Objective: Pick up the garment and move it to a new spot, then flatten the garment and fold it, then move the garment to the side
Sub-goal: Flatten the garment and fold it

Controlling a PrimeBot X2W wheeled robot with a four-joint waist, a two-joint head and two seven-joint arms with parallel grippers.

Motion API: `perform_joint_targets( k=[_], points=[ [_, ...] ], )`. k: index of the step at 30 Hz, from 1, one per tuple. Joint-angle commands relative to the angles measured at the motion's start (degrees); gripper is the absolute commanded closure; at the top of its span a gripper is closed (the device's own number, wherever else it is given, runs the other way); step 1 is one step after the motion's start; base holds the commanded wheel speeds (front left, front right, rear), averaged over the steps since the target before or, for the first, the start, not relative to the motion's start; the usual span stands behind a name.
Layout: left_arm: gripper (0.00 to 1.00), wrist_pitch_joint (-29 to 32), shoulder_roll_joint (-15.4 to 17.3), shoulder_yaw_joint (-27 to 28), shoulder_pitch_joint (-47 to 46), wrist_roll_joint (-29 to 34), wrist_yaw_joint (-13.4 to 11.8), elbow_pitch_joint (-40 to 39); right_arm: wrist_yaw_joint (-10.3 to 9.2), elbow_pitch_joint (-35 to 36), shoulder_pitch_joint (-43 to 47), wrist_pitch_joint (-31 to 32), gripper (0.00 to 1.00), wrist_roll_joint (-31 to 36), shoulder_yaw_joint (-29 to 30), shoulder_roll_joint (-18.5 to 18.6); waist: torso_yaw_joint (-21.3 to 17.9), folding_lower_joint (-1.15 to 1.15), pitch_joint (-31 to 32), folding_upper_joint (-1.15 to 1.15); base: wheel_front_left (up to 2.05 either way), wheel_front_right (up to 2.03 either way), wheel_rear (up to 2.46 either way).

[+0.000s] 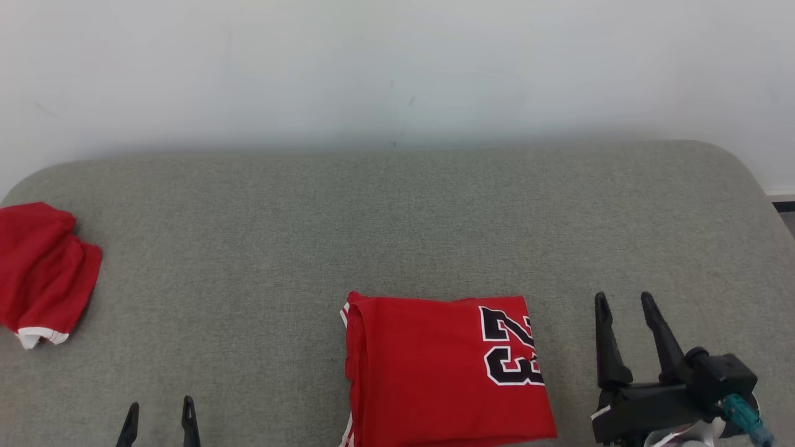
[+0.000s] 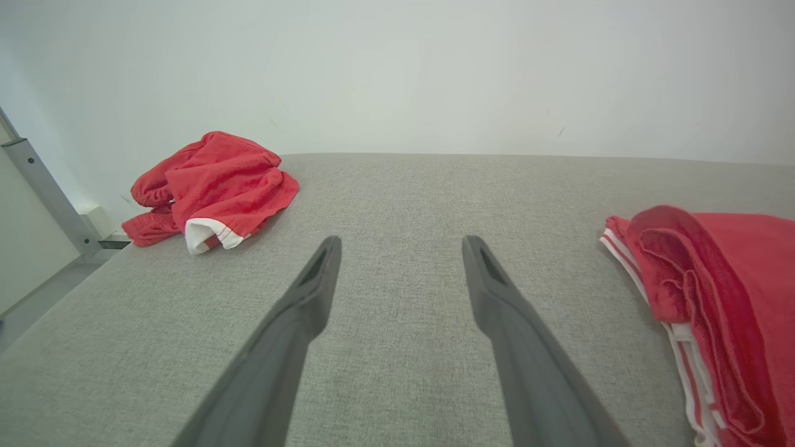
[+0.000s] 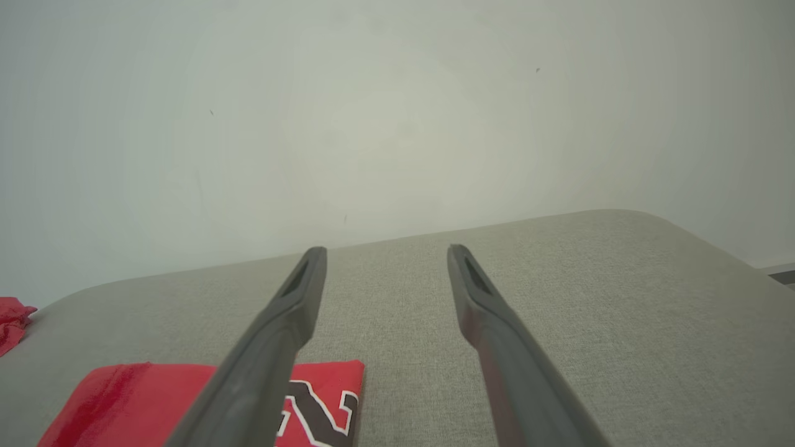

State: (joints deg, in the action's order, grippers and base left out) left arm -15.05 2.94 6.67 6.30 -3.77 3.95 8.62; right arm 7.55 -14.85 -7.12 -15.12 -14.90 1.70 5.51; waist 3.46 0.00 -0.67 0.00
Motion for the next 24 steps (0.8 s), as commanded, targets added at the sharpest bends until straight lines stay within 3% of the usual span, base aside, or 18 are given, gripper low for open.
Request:
perform_joint_targets(
  k=[1,12,24],
  points=[
    [0.0,-0.2,-0.1,0.1,0.9,-0.1,-0.3,-0.2,-0.14,0.9,1.7,0.0,0.0,1.9,-0.7,-0.4,-1.1,0.0,0.1,0.0,0.0,0.0,0.0],
    [0.0,-0.2,-0.1,-0.6,2.0,-0.1,-0.8,-0.8,-0.14,2.6,10.3,0.0,0.0,7.0,-0.4,-2.5,-3.2,0.0,0.9,0.0,0.0,0.0,0.0],
    [0.0,-0.2,-0.1,-1.6,2.0,1.0,-0.5,-0.3,-0.14,-0.1,9.3,0.0,0.0,10.2,-6.0,-2.6,-3.3,0.0,0.9,0.0,0.0,0.0,0.0]
  ],
)
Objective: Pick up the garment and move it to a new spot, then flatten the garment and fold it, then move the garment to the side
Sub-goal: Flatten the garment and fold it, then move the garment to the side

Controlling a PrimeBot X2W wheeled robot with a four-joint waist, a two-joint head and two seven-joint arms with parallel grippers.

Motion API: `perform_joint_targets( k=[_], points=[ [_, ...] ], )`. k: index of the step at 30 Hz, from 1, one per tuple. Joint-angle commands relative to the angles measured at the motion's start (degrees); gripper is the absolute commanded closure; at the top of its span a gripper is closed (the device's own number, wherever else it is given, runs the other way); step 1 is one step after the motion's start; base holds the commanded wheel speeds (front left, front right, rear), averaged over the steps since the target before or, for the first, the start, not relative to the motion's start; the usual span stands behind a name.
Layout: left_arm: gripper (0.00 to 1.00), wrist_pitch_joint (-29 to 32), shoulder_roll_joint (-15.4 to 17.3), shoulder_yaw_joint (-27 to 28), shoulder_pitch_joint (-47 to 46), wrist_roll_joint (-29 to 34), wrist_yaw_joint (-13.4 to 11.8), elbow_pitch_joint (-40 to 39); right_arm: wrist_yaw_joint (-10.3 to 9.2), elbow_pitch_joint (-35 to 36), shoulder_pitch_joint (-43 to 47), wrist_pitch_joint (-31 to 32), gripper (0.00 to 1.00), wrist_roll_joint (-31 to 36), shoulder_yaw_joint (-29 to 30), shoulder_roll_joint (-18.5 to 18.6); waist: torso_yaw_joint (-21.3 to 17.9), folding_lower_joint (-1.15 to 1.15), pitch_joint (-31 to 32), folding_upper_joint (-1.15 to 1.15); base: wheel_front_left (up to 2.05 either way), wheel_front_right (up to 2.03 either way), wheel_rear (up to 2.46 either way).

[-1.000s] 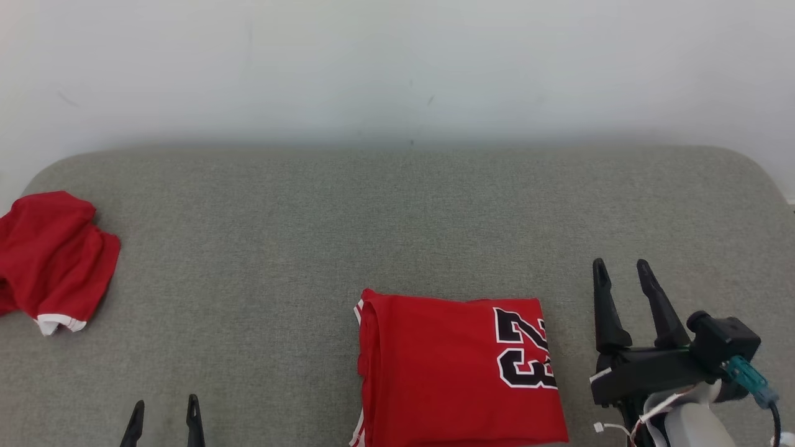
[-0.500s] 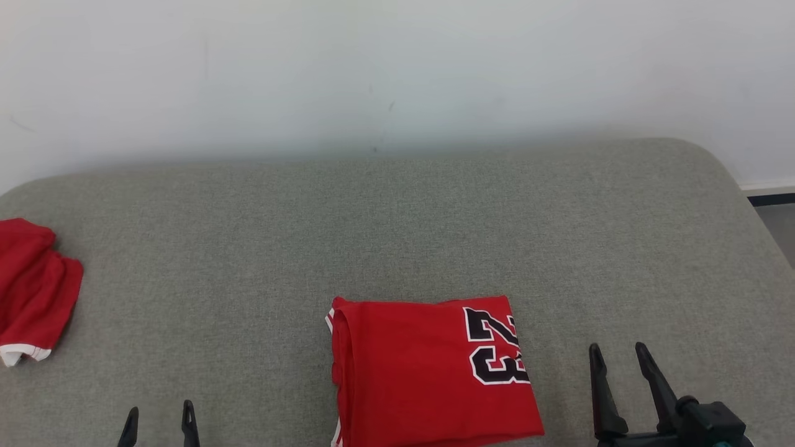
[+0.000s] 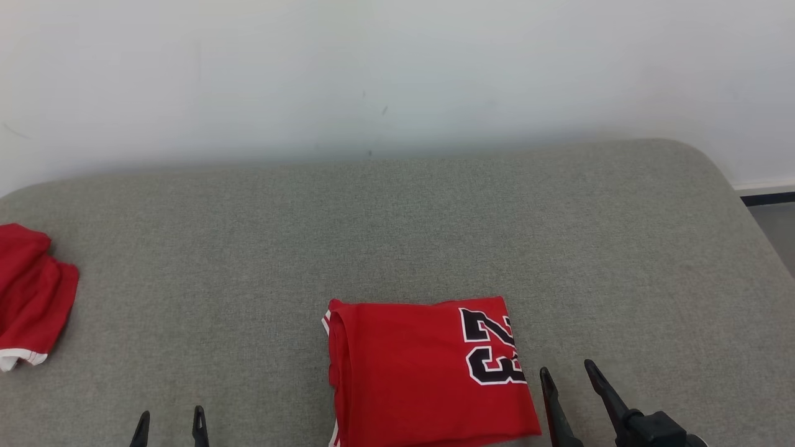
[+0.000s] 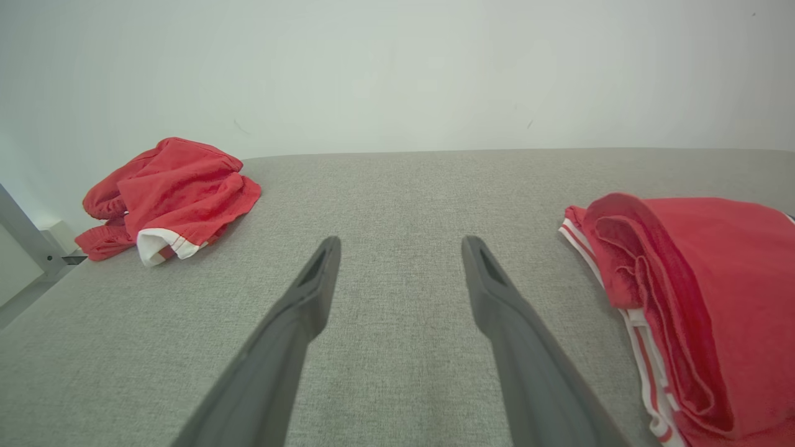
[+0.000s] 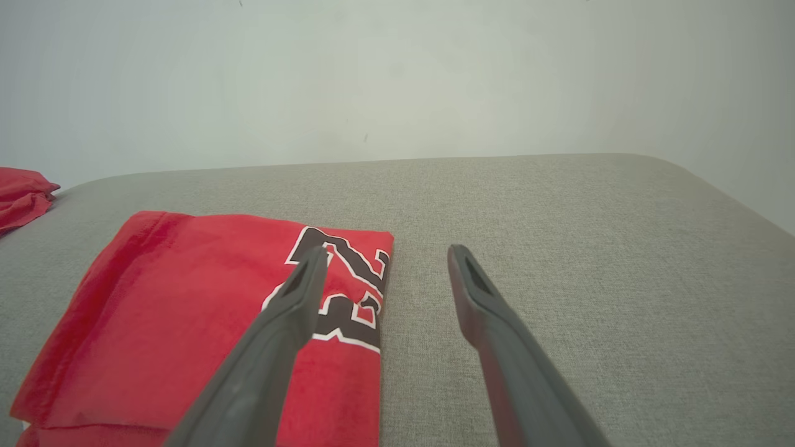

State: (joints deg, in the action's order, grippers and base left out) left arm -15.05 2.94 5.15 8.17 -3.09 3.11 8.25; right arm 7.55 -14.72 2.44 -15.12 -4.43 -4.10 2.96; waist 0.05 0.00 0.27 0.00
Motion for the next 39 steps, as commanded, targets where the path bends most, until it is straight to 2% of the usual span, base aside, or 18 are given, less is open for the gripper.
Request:
perform_joint_targets(
  k=[1,18,33,39],
  points=[
    [0.0,-0.2,-0.1,0.0,0.1,0.3,0.3,0.1,-0.14,-0.4,-0.5,0.0,0.0,-0.3,-0.3,-0.1,0.2,0.0,0.0,0.0,0.0,0.0,0.0],
    [0.0,-0.2,-0.1,-0.4,0.5,1.2,1.7,0.5,-0.14,-1.9,-0.6,0.0,0.0,-1.4,-1.2,-0.1,0.8,0.0,-0.1,0.0,0.0,0.0,0.0],
    [0.0,-0.2,-0.1,-0.3,0.5,1.4,1.8,0.5,-0.14,-1.9,-0.8,0.0,0.0,-1.2,-1.4,-0.1,1.4,0.0,-0.2,0.0,0.0,0.0,0.0],
    [0.0,-0.2,-0.1,-0.2,0.4,1.1,1.7,0.6,-0.14,-4.4,-4.3,0.0,0.0,-1.3,-2.1,-0.1,1.3,0.0,-0.5,0.0,0.0,0.0,0.0]
  ],
)
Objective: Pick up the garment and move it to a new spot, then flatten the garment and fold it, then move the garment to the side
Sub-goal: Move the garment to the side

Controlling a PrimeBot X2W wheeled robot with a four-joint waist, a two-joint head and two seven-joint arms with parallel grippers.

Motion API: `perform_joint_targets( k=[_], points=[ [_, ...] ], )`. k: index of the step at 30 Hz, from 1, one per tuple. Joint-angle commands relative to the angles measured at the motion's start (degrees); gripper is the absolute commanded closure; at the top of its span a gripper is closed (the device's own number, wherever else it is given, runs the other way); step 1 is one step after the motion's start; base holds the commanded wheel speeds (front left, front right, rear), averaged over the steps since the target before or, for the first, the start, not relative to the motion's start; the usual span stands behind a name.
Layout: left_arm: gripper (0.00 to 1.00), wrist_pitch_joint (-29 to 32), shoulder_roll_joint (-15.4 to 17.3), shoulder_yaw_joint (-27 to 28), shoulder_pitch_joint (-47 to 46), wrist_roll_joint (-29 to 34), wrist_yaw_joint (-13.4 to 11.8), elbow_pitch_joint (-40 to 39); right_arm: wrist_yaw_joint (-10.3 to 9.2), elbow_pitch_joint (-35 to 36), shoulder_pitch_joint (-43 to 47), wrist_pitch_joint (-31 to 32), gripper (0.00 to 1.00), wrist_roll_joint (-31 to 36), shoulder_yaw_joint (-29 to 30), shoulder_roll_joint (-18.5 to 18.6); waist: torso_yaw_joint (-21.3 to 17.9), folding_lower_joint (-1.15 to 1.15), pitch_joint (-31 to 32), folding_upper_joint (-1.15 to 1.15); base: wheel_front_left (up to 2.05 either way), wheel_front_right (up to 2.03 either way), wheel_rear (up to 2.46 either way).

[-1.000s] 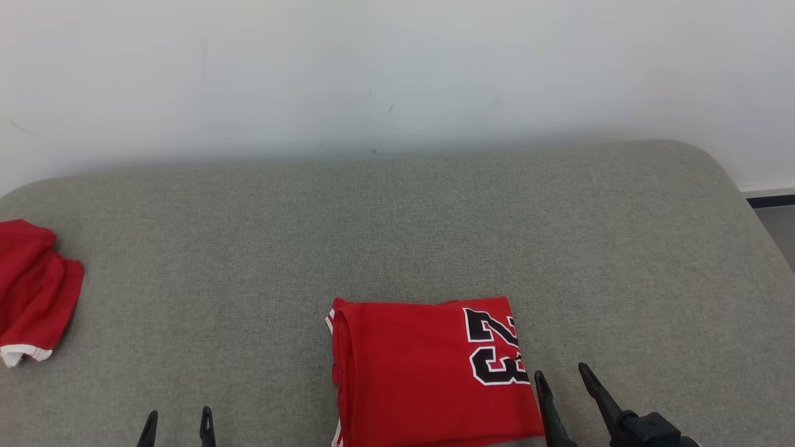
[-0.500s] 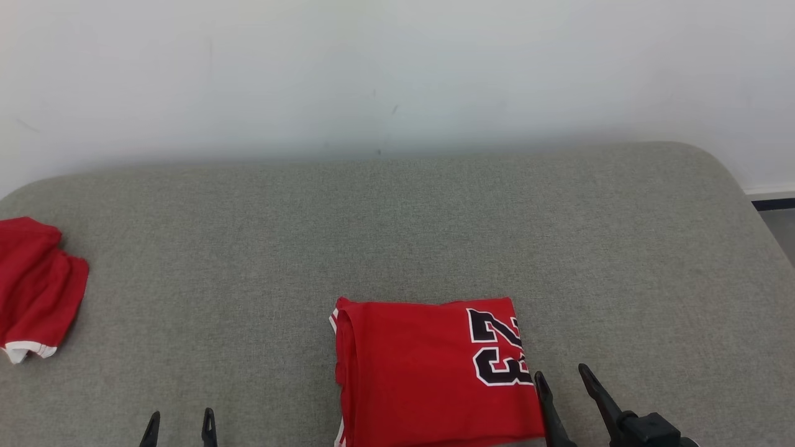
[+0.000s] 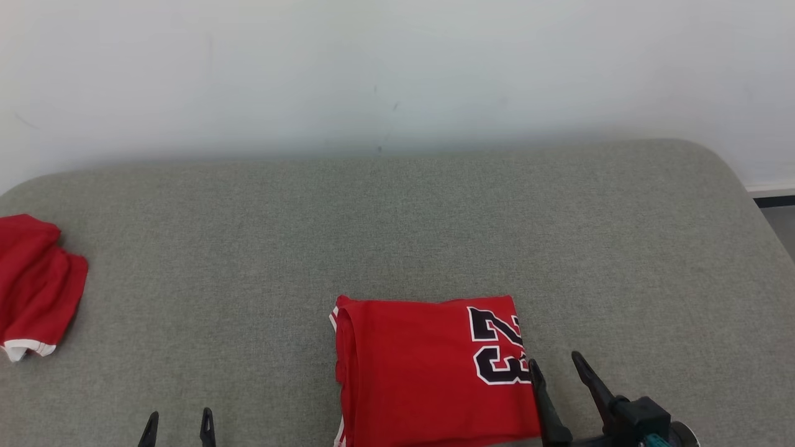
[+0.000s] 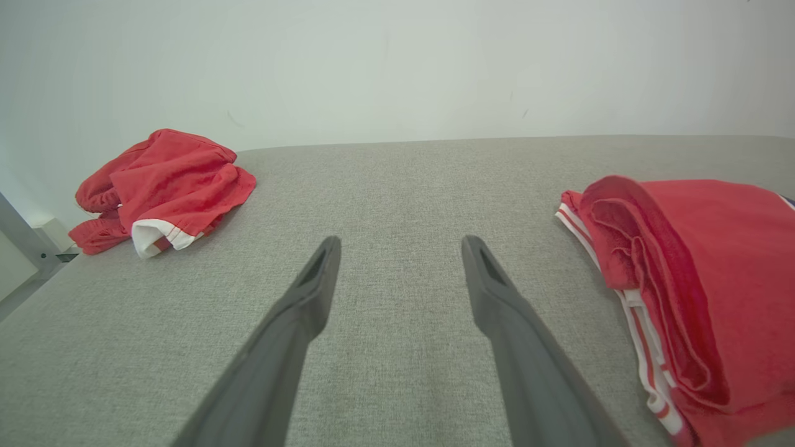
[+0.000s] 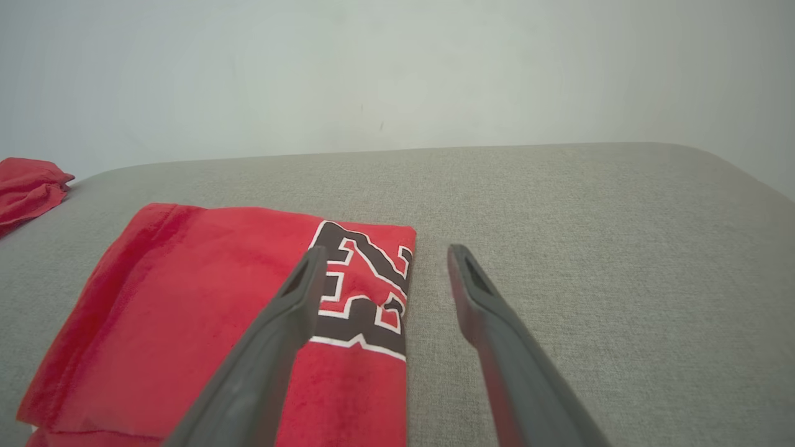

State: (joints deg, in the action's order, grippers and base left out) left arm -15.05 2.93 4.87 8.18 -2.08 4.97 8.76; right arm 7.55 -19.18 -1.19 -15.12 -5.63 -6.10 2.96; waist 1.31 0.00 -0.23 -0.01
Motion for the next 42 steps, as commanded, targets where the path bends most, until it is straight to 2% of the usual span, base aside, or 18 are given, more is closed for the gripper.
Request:
perform_joint_targets(
  k=[1,5,10,11,17,24,25,26,27,34,42],
  points=[
    [0.0,-0.2,-0.1,0.1,0.3,0.0,-0.2,0.1,-0.14,-0.7,-1.7,0.0,0.0,0.0,-0.3,-0.1,0.0,0.0,-0.1,0.01,0.0,0.0,0.0],
    [0.0,-0.2,-0.1,-0.5,-0.4,0.2,-0.3,0.1,-0.14,-6.5,-6.7,0.0,0.0,0.6,-0.8,-0.1,0.5,0.0,-0.6,0.01,0.0,0.0,0.0],
    [0.0,-0.2,-0.1,-1.4,-0.9,0.2,-0.4,-0.1,-0.14,-19.7,-13.9,0.0,0.0,-0.8,-1.5,0.0,1.8,0.0,-1.0,0.01,0.0,0.0,0.0],
    [0.0,-0.2,-0.1,-1.4,-0.9,0.2,-0.4,-0.1,-0.14,-19.7,-13.9,0.0,0.0,-0.8,-1.5,0.0,1.8,0.0,-1.0,0.01,0.0,0.0,0.0],
    [0.0,-0.2,-0.1,-1.6,-1.1,-0.2,-0.5,-0.4,-0.14,-31.2,-19.8,0.0,0.0,-3.5,-1.1,0.6,3.0,0.0,-1.6,0.01,0.0,0.0,0.0],
    [0.0,-0.2,-0.1,-1.7,-1.2,-0.5,-0.7,-0.3,-0.14,-41.4,-23.7,0.0,0.0,-7.0,-2.1,0.2,3.7,0.0,-2.1,0.01,0.0,0.0,0.0],
    [0.0,-0.2,-0.1,-1.7,-1.2,-0.4,-0.7,-0.3,-0.14,-42.2,-24.1,0.0,0.03,-7.8,-2.4,0.1,3.8,0.0,-2.1,0.01,0.0,0.0,0.0],
    [0.0,-0.2,-0.1,-1.7,-1.2,-0.4,-0.7,-0.4,-0.14,-42.8,-24.3,0.0,0.55,-8.6,-3.0,0.0,3.8,0.0,-2.1,0.01,0.0,0.0,0.0],
    [0.0,-0.2,-0.1,-1.7,-1.1,-0.5,-0.7,-0.4,-0.14,-43.1,-24.4,0.0,1.0,-9.4,-3.7,0.0,3.8,0.0,-2.2,0.01,0.0,0.0,0.0],
    [0.0,-0.2,-0.1,-1.6,-1.3,-0.7,-0.8,-0.4,-0.14,-42.6,-26.8,0.0,1.0,-12.7,-7.0,0.1,3.8,0.0,-2.4,0.01,0.0,0.0,0.0],
    [0.0,-0.2,-0.1,-2.0,-2.8,-1.0,-1.0,-3.3,-0.15,-41.4,-33.7,0.0,1.0,-12.2,-9.2,4.1,2.7,0.0,-5.2,0.01,0.0,0.0,0.0]
  ],
)
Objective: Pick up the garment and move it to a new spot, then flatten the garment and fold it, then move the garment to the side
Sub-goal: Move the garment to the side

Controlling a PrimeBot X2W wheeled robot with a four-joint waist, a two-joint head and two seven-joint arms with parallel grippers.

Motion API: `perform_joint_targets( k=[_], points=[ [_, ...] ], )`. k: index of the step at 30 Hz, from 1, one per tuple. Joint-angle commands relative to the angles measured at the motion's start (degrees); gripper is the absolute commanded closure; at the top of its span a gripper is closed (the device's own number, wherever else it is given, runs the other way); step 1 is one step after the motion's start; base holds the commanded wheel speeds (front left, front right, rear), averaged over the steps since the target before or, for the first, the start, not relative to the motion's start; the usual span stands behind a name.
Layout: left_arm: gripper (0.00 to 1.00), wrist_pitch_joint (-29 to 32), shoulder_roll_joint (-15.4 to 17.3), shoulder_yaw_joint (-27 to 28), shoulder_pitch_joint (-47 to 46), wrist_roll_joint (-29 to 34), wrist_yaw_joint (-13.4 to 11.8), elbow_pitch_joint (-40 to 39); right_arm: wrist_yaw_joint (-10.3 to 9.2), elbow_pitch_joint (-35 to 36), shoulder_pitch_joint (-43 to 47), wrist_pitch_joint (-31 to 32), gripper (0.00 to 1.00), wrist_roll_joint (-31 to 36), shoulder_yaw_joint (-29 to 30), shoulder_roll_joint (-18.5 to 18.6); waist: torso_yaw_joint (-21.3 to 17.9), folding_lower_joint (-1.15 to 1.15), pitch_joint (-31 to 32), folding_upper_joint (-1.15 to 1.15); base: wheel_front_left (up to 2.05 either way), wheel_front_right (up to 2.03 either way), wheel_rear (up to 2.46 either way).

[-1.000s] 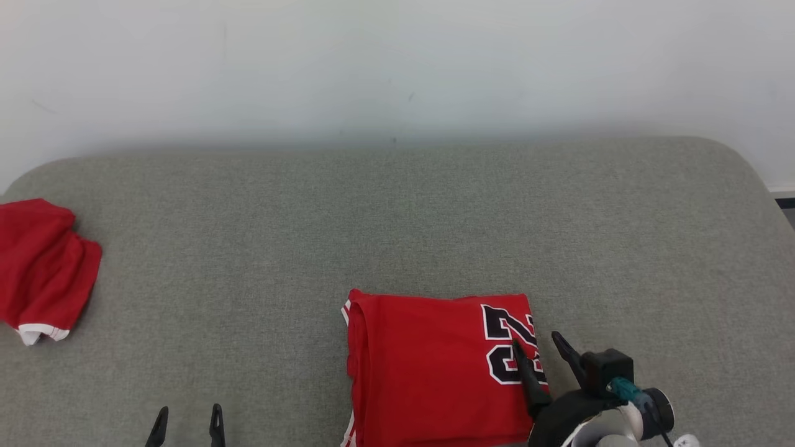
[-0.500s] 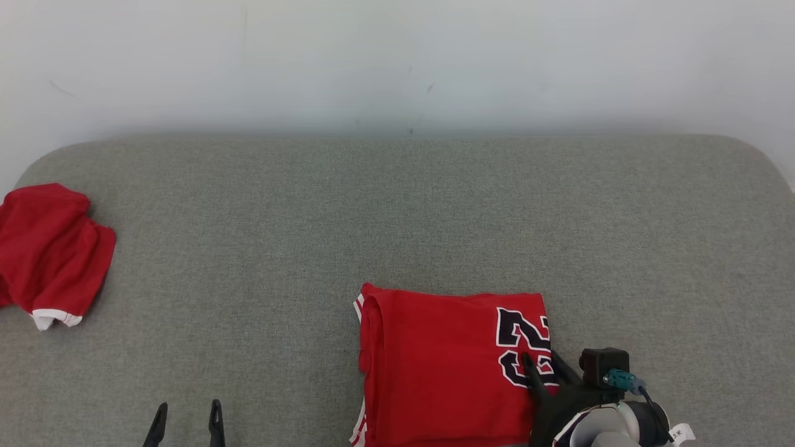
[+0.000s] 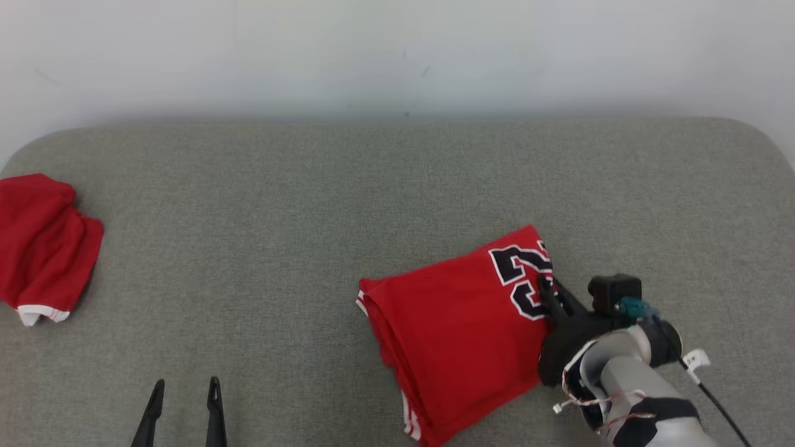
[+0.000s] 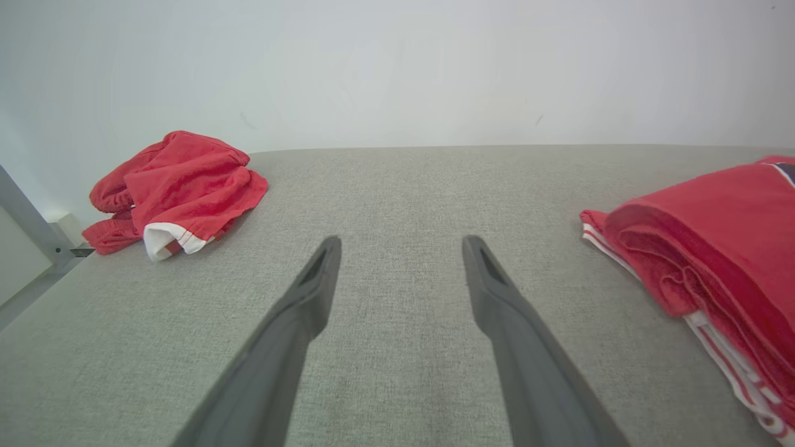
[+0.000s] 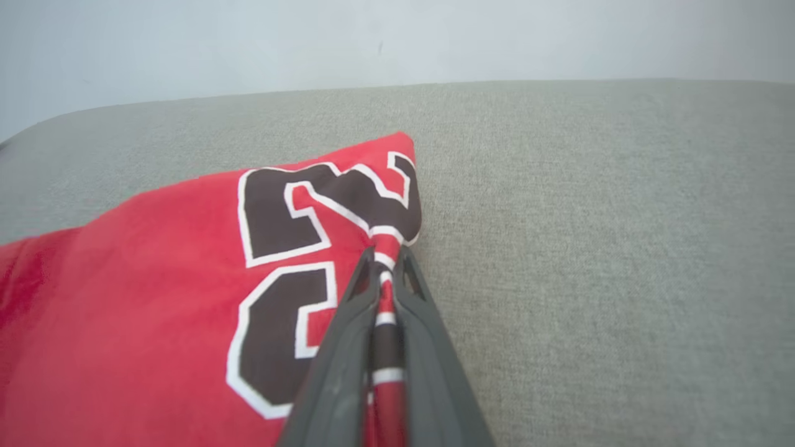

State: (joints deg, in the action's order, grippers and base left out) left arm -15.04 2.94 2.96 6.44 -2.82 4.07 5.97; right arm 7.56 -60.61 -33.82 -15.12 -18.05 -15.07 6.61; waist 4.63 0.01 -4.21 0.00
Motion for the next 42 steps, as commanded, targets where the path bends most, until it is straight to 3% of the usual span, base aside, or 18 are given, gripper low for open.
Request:
perform_joint_targets(
  k=[1,14,27,42],
  points=[
    [0.0,-0.2,-0.1,-0.3,-1.4,-0.3,-0.1,-1.1,-0.16,0.0,-2.4,0.0,1.0,0.5,-0.5,1.2,-0.8,-0.01,-2.1,0.0,0.0,0.0,0.0],
    [0.0,-0.2,0.0,-3.6,-7.7,1.6,1.1,-8.7,-0.17,-3.2,-20.1,0.0,1.0,2.4,-0.4,10.7,-4.6,-0.01,-15.5,0.0,0.0,0.0,0.0],
    [0.0,-0.2,3.8,-5.9,-13.1,3.8,2.0,-18.0,-0.17,-3.5,-33.9,0.0,1.0,8.0,2.7,20.3,-10.5,-0.01,-27.9,0.0,0.0,0.0,0.0],
    [0.0,-0.2,8.5,-6.7,-13.2,5.2,-0.4,-30.5,-0.17,-4.5,-44.3,0.0,1.0,18.4,5.4,25.9,-15.1,-0.01,-35.8,0.0,0.0,0.0,0.0]
  ],
)
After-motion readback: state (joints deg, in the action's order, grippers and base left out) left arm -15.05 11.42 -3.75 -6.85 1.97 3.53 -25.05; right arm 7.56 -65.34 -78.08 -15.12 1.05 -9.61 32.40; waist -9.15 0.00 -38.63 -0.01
